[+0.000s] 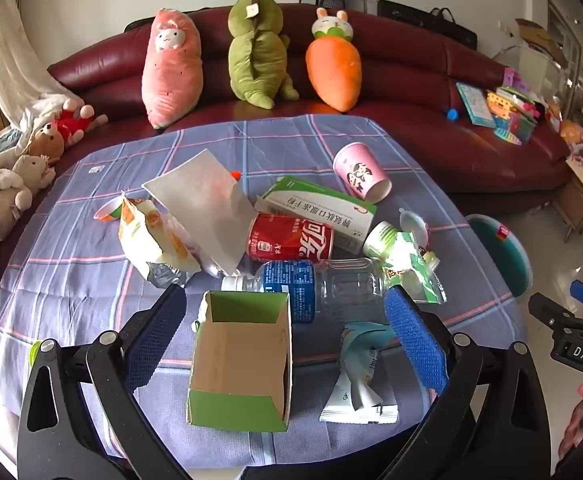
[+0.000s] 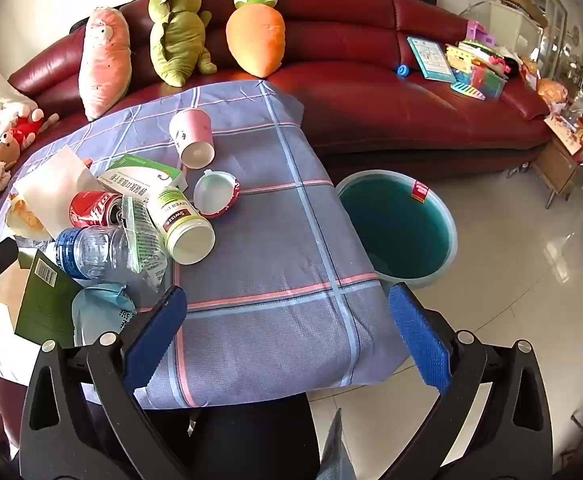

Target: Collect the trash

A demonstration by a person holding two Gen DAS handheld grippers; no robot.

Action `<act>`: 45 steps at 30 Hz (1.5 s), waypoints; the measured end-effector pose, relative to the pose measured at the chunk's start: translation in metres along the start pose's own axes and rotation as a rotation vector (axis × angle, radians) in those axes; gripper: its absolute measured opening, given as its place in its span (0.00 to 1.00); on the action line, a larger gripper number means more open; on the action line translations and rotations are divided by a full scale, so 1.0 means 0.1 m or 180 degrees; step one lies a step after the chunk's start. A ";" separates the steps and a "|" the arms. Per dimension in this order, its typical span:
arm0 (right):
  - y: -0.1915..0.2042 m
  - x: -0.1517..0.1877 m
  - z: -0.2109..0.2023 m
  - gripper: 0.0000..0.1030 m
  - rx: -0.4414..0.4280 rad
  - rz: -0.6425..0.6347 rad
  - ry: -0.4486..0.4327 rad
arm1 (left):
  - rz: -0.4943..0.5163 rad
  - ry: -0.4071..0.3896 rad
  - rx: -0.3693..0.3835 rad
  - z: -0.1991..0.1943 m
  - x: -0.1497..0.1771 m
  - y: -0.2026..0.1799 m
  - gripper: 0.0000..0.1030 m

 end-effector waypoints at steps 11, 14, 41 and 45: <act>-0.02 0.00 0.02 0.94 -0.0046 0.0014 0.0022 | 0.0014 0.0000 -0.0032 -0.01 0.00 0.00 0.96; 0.02 0.02 0.04 0.94 -0.0052 0.0011 0.0024 | -0.0003 0.0007 -0.0038 -0.02 0.01 -0.03 0.96; 0.00 -0.03 -0.05 0.94 -0.0119 0.0021 0.0061 | -0.0046 0.0065 -0.0013 0.04 0.10 0.04 0.96; 0.00 -0.05 -0.08 0.94 -0.0113 -0.0007 0.0039 | -0.0052 0.0089 -0.0004 0.02 0.11 0.04 0.96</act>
Point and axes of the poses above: each gripper's, at about its wrist camera, not at the fingertips, and z roughly the way its jaws point, y to its left, x to its underside, the point moved 7 cm from there along z, roughly the way its jaws point, and after that the axes turned 10 degrees about x, right-handed, at the moved point
